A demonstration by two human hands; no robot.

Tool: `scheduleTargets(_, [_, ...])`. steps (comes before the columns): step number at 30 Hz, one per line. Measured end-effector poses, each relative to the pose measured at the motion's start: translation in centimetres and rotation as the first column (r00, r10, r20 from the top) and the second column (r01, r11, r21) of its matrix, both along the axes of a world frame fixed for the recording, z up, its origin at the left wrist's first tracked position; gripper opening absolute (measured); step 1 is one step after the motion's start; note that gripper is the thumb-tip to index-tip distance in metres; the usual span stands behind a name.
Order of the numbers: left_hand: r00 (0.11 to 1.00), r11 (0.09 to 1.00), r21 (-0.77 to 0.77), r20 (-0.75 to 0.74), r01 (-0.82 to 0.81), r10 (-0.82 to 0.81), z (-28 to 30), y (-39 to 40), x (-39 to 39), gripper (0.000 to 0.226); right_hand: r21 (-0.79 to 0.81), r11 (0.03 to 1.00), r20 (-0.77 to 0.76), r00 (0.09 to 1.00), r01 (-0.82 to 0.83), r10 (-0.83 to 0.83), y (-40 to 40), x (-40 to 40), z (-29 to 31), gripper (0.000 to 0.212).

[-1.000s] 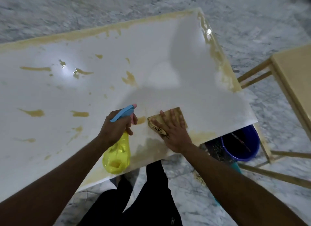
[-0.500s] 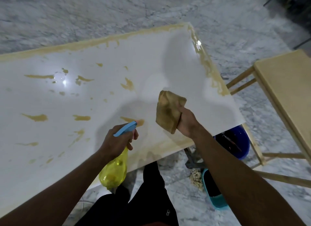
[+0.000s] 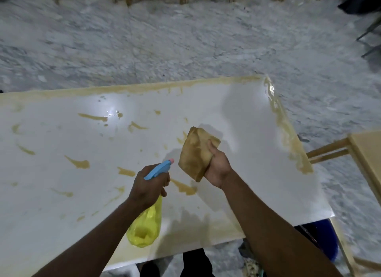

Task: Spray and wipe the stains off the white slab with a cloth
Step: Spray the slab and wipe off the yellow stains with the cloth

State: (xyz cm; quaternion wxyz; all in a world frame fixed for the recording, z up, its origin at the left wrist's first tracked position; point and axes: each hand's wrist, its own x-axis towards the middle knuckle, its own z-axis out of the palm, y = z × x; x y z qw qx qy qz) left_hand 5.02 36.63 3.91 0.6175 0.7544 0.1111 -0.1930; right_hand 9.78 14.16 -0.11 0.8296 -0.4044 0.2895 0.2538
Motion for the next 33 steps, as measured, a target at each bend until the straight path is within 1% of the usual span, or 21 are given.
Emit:
scheduleTargets(5, [0.998,0.997,0.030,0.019,-0.067,0.067,-0.3,0.4,2.9,0.037,-0.008,0.999,-0.014,0.999,-0.034,0.034,1.4,4.0,-0.3,0.060])
scheduleTargets(8, [0.997,0.996,0.038,0.012,-0.081,0.081,-0.8,0.6,5.3,0.041,0.031,0.999,-0.002,0.999,-0.038,0.039,1.6,6.6,-0.6,0.061])
scheduleTargets(11, [0.991,0.991,0.027,0.030,-0.129,0.128,-1.4,0.2,8.5,0.038,0.042,0.999,0.013,1.000,-0.025,0.024,0.9,9.8,-1.5,0.060])
scheduleTargets(14, [0.986,0.986,-0.009,0.026,-0.165,0.166,-1.8,0.0,11.9,0.028,-0.016,1.000,0.102,0.995,-0.022,0.024,-0.5,13.6,-2.6,0.054])
scheduleTargets(16, [0.981,0.982,-0.026,0.034,-0.188,0.189,-1.9,-0.1,13.8,0.026,-0.130,0.991,0.131,0.991,0.007,0.010,-1.4,16.2,-2.4,0.050])
scheduleTargets(17, [0.978,0.978,-0.037,0.043,-0.204,0.205,-2.1,-0.2,15.1,0.027,-0.233,0.972,0.140,0.990,0.017,0.016,-2.0,18.4,-2.9,0.047])
scheduleTargets(18, [0.976,0.976,-0.049,0.054,-0.210,0.213,-1.9,-0.2,15.6,0.030,-0.353,0.935,0.166,0.986,0.032,0.029,-2.3,19.9,-2.7,0.047])
scheduleTargets(19, [0.973,0.974,-0.062,0.061,-0.218,0.222,-1.6,-0.3,16.2,0.033,-0.493,0.870,0.192,0.978,0.025,0.081,-2.6,21.5,-2.6,0.054])
scheduleTargets(20, [0.969,0.969,-0.079,0.062,-0.234,0.239,-1.6,-0.4,16.9,0.036,-0.628,0.778,0.206,0.968,0.020,0.142,-2.8,23.3,-2.8,0.063])
scheduleTargets(21, [0.965,0.965,-0.085,0.062,-0.249,0.254,-1.7,-0.5,17.7,0.040,-0.756,0.653,0.215,0.954,0.028,0.209,-2.9,25.3,-3.5,0.067])
scheduleTargets(23, [0.958,0.959,-0.089,0.072,-0.270,0.277,-1.9,-0.5,18.9,0.045,-0.931,0.357,0.202,0.918,0.072,0.342,-2.9,28.5,-5.3,0.062])
scheduleTargets(24, [0.955,0.956,-0.094,0.076,-0.278,0.285,-2.1,-0.5,19.3,0.042,-0.969,0.225,0.181,0.905,0.098,0.385,-2.6,29.5,-6.2,0.062])
scheduleTargets(25, [0.953,0.954,-0.093,0.079,-0.284,0.292,-2.2,-0.4,19.7,0.038,-0.986,0.138,0.143,0.898,0.093,0.416,-2.1,30.2,-6.9,0.062])
scheduleTargets(26, [0.950,0.952,-0.092,0.081,-0.293,0.300,-2.4,-0.3,19.8,0.036,-0.996,0.067,0.083,0.889,0.059,0.450,-1.3,30.6,-7.8,0.061])
scheduleTargets(27, [0.948,0.950,-0.090,0.084,-0.300,0.307,-2.4,-0.2,19.8,0.036,-1.000,0.003,-0.011,0.871,-0.014,0.492,-0.3,30.8,-9.0,0.059])
scheduleTargets(28, [0.944,0.946,-0.087,0.083,-0.311,0.318,-2.5,0.0,19.8,0.035,-0.994,-0.058,-0.107,0.834,-0.089,0.541,0.9,30.6,-10.2,0.058])
scheduleTargets(30, [0.941,0.942,-0.085,0.078,-0.323,0.330,-2.7,0.5,19.7,0.035,-0.978,-0.143,-0.208,0.762,-0.152,0.613,3.6,30.0,-12.1,0.058])
scheduleTargets(33, [0.939,0.939,-0.089,0.066,-0.332,0.338,-3.1,1.3,19.4,0.037,-0.971,-0.192,-0.236,0.708,-0.142,0.666,7.5,29.1,-12.8,0.060])
